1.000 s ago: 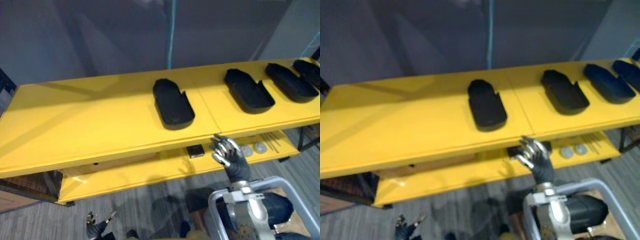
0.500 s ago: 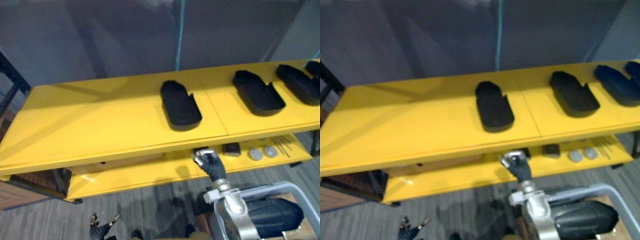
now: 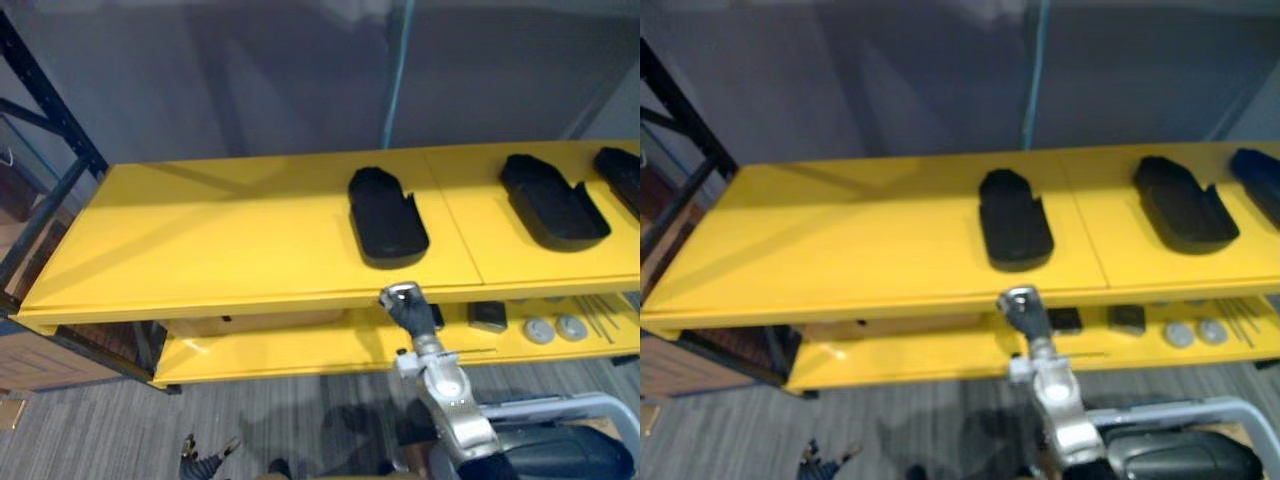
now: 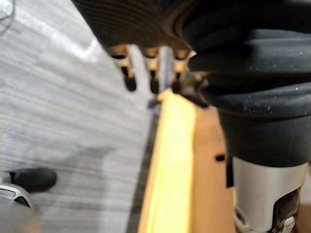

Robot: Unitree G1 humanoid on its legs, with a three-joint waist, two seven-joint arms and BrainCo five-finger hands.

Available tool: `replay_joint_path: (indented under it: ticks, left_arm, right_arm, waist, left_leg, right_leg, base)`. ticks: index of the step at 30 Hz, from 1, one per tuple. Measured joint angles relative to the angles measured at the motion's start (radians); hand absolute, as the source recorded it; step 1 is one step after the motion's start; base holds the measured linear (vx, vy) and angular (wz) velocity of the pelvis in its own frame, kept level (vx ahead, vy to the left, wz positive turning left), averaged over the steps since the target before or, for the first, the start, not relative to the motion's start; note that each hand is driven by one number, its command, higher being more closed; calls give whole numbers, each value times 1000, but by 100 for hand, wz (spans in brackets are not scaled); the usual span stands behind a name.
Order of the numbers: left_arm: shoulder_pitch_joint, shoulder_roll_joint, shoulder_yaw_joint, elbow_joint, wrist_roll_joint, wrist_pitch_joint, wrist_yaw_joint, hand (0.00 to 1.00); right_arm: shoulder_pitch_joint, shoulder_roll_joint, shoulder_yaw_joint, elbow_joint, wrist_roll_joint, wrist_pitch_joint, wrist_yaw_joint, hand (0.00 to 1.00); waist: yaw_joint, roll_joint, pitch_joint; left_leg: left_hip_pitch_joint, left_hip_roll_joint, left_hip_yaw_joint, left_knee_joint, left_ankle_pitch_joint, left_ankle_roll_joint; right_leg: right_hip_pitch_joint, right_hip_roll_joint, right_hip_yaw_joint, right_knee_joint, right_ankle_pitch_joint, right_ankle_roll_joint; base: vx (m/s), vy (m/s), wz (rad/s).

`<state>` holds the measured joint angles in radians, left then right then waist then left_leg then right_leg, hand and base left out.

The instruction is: Walk over and take plastic housings, then place them on the shelf

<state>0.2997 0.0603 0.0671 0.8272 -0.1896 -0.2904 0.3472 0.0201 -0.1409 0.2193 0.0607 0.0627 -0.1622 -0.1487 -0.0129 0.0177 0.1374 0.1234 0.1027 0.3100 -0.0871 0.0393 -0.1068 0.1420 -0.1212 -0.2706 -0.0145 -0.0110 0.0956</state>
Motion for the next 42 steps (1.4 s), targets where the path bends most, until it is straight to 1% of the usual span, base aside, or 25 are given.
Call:
replay_joint_path:
  ticks: [1,4,6,13,14,21,26,28,30,33,36,38,42]
  left_arm:
    - [0,-1,0,0,0,1,-1,0]
    - [3,-1,0,0,0,3,-2,0]
    - [3,-1,0,0,0,4,-4,0]
    - [4,-1,0,0,0,10,-4,0]
    - [2,-1,-1,0,0,10,-5,0]
    - [6,-10,0,0,0,11,-6,0]
    - [4,-24,0,-1,0,15,-6,0]
    - [5,-33,0,-1,1,23,-7,0]
    - [5,-33,1,-1,0,28,-7,0]
    - [6,-33,0,-1,0,31,-7,0]
    - [5,-33,1,-1,0,31,-7,0]
    - [4,-33,0,-1,0,31,-7,0]
    - [3,-33,0,-2,0,28,-6,0]
  right_arm:
    - [-7,2,-4,1,-4,12,-10,100]
    - [-23,12,-23,38,-26,25,-46,100]
    - [-27,17,-40,46,-29,36,-52,100]
    - [-80,23,-62,108,-27,37,-76,100]
    - [-95,26,-63,126,-27,38,-88,100]
    - [-183,51,-71,202,-29,39,-115,100]
    - [-252,53,-91,241,-39,42,-122,100]
    - [-289,54,-92,260,-39,54,-126,100]
    - [-310,53,-93,282,-39,65,-135,100]
    - [-333,53,-93,307,-45,100,-144,100]
    - [-354,56,-95,342,-49,108,-161,100]
    - [-361,57,-103,350,-58,132,-166,100]
    - [-393,60,-103,389,-79,155,-185,100]
  waist:
    - [1,1,0]
    - [1,1,0]
    - [2,1,0]
    - [3,2,0]
    - [3,2,0]
    - [26,12,1]
    - [27,19,6]
    - [29,28,12]
    - [30,31,13]
    - [37,31,14]
    - [43,30,14]
    - [50,30,14]
    - [52,31,15]
  left_leg:
    - [-1,0,0,0,1,0]
    - [-1,0,-2,0,3,1]
    - [-2,-2,-5,-1,4,3]
    - [-2,-6,-18,-1,5,4]
    - [-2,-7,-29,-1,6,5]
    - [0,-8,-35,-1,6,4]
    - [-1,-10,-52,-1,10,5]
    - [-1,-9,-54,-1,12,5]
    - [-1,-9,-55,-1,13,4]
    - [-1,-9,-56,-1,13,4]
    - [-1,-10,-56,-1,13,4]
    - [-1,-9,-56,-1,13,4]
    - [0,-10,-57,-1,14,5]
  right_leg:
    - [-1,0,0,0,0,0]
    - [0,0,-2,1,0,0]
    - [0,-1,-5,1,0,0]
    - [8,-4,-16,-1,0,0]
    - [18,-4,-28,-6,0,0]
    - [27,-4,-35,-13,0,0]
    - [37,-5,-55,-14,0,0]
    - [38,-5,-57,-14,0,0]
    - [40,-4,-59,-14,0,0]
    - [41,-5,-60,-14,0,0]
    - [41,-5,-60,-14,0,1]
    - [41,-5,-61,-14,0,1]
    - [42,-6,-62,-14,0,1]
  base:
    - [-13,-1,8]
    - [0,0,0]
    - [3,5,2]
    - [14,5,5]
    - [17,-1,17]
    - [8,2,3]
    - [10,4,10]
    - [-1,3,2]
    - [0,0,0]
    - [0,0,0]
    - [0,0,0]
    - [0,0,0]
    - [0,0,0]
